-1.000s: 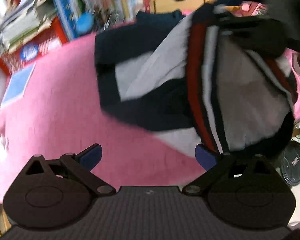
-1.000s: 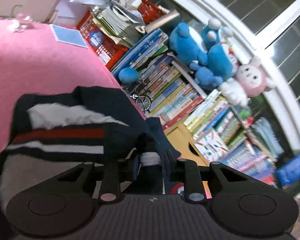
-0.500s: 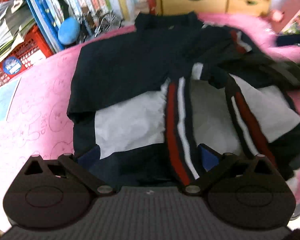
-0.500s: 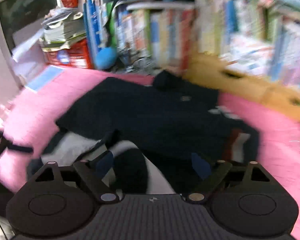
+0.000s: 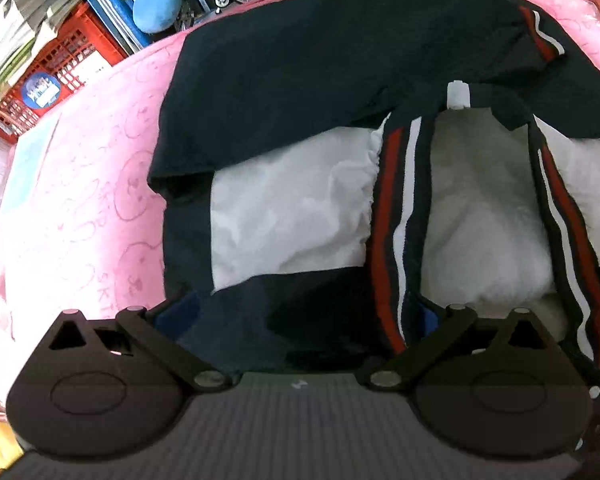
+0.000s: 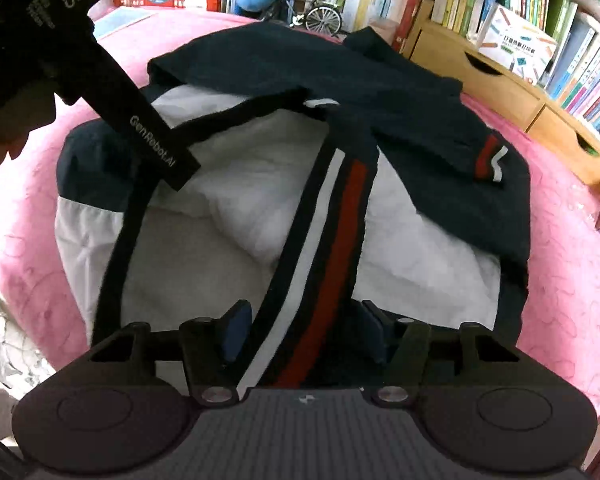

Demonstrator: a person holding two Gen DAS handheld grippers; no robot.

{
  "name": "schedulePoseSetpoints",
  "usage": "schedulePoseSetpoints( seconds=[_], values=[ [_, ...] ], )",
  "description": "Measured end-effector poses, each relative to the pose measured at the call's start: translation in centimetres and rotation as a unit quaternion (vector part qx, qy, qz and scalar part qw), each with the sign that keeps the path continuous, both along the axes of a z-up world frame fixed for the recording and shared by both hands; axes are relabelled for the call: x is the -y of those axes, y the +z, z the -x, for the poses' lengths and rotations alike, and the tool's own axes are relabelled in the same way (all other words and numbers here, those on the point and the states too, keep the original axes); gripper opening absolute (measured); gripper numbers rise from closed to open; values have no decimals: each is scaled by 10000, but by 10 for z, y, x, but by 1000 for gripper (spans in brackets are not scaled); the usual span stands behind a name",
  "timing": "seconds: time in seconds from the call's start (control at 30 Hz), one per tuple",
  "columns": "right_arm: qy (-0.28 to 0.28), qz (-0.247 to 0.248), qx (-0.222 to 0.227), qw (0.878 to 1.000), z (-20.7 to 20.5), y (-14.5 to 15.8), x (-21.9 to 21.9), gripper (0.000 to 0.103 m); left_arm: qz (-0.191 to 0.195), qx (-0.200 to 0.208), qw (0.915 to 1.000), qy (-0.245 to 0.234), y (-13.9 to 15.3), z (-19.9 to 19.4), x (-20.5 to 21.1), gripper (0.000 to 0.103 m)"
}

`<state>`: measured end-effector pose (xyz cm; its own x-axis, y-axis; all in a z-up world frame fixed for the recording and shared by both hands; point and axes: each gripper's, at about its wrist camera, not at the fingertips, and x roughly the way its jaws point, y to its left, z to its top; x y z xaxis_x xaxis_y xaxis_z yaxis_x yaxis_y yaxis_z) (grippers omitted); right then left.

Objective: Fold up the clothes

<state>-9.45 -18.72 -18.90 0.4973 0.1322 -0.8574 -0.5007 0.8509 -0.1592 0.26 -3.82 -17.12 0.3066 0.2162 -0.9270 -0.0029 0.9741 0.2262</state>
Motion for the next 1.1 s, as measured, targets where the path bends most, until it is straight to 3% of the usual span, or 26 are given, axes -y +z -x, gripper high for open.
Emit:
schedulePoseSetpoints(
  seconds=[0.17, 0.3, 0.43, 0.53, 0.77, 1.1],
  values=[
    [-158, -3, 6, 9999, -3, -5, -6, 59, 168, -72, 9998, 107, -5, 3, -6, 103],
    [-120, -342, 15, 9993, 3, -1, -12, 60, 257, -95, 9995, 125, -6, 6, -11, 103],
    [-228, -109, 42, 9997, 1, -5, -13, 59, 301, -117, 9994, 114, -6, 7, -13, 103],
    [-326, 109, 69, 9994, 0, -9, -13, 45, 308, -133, 9994, 102, -8, 8, -16, 103],
    [-673, 191, 83, 9975, -3, -6, -6, 32, 390, -182, 9990, 106, -11, 10, -20, 103],
    [-1199, 40, 218, 9925, -12, 4, 5, 27, 452, -152, 9988, 56, -11, 9, -23, 101]
  ],
)
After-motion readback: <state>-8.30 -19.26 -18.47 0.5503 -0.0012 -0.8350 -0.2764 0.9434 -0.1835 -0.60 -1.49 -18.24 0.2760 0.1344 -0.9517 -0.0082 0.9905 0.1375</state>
